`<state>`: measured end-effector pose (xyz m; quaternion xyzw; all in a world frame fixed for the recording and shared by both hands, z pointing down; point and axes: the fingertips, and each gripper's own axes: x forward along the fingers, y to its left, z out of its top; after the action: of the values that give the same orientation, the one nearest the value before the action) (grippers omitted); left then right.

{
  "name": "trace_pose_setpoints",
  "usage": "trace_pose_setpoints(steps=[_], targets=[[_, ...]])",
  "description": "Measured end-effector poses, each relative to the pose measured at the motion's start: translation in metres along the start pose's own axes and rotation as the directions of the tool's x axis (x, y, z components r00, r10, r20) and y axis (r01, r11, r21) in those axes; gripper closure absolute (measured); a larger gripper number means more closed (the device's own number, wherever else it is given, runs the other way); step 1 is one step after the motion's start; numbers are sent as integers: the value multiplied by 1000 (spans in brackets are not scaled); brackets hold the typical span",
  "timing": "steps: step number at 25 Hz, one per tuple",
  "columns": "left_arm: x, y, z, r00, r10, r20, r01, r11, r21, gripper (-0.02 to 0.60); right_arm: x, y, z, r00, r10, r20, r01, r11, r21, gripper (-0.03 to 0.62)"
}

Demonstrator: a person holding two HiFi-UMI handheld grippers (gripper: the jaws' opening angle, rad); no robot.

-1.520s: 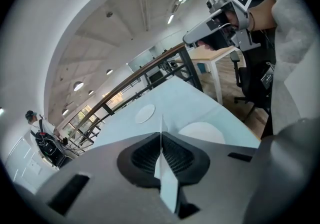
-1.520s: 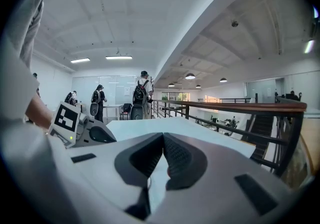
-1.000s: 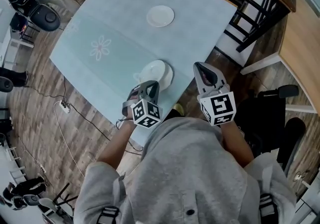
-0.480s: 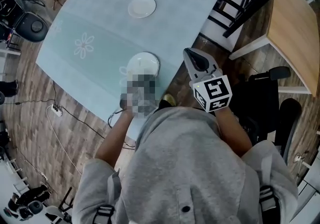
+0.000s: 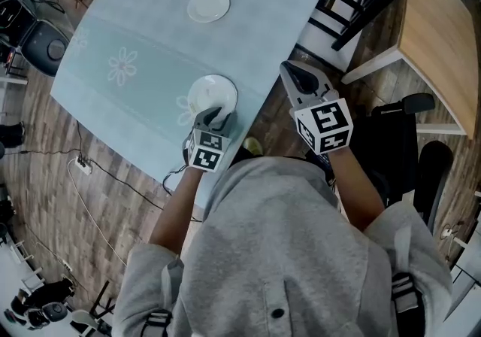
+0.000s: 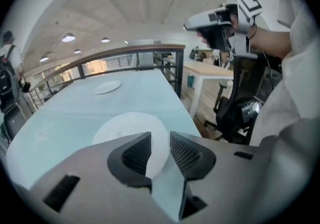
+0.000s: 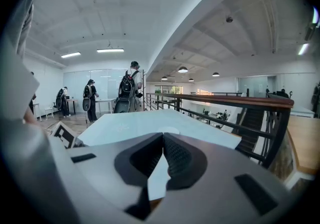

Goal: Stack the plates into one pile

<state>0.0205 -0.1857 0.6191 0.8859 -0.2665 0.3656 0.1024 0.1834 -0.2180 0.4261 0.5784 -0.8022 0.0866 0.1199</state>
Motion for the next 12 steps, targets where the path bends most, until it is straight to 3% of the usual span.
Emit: trace_pose_setpoints(steps=[3,6,8,12], targets=[[-27,23,23,981,110,162,-97,992,-86,460,5,-6,6,1000,2,7,-2,1000,-22,568],[-53,46,22,950,205,235,-162,968,-190,461,12,-9,10,1000,14,7,-13,998,-56,568],[-70,63,10,928,285,241,-218,938,-271,488,18,-10,13,1000,24,7,-23,996,-90,568],[-95,98,-29,894,413,174,-313,853,-418,549,36,-5,22,999,49,8,-47,983,-177,568]])
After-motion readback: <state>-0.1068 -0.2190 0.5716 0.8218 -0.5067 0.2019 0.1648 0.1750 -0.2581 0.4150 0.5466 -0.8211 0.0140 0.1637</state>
